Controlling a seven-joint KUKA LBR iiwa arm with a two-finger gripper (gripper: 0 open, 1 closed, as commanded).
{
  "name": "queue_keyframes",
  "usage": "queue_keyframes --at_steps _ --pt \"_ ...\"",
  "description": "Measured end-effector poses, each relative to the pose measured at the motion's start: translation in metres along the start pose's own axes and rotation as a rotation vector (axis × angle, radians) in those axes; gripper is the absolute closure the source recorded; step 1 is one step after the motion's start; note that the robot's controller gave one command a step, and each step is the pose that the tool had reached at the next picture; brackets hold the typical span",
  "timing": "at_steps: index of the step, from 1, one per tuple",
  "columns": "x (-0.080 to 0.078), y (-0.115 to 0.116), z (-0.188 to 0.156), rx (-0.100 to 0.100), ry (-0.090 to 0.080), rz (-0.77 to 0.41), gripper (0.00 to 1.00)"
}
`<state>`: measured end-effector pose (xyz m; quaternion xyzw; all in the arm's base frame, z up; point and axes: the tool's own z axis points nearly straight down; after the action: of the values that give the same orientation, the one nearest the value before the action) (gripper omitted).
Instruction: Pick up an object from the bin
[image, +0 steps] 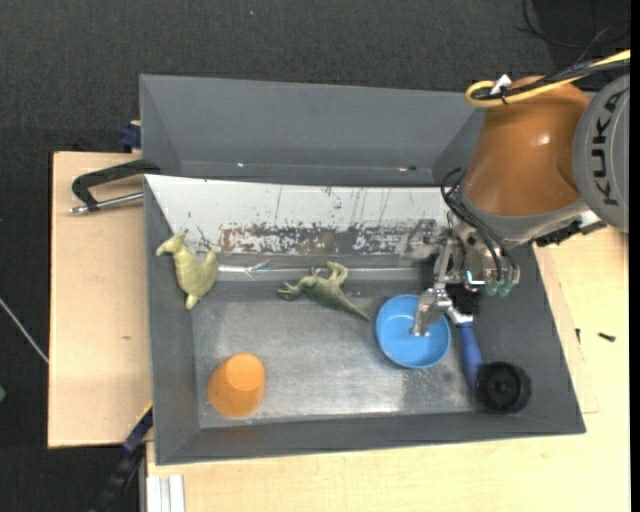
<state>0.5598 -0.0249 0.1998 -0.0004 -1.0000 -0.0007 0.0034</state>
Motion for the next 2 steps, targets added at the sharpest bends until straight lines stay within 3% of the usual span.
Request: queue_keyframes --at_steps 1,2 --pt "-0.0205 -0.0201 0.1275 0.002 -0.012 -0.424 0.00" --pt "-0.0241 -0.0209 0.1225 0.007 -0.024 -0.423 1.00"
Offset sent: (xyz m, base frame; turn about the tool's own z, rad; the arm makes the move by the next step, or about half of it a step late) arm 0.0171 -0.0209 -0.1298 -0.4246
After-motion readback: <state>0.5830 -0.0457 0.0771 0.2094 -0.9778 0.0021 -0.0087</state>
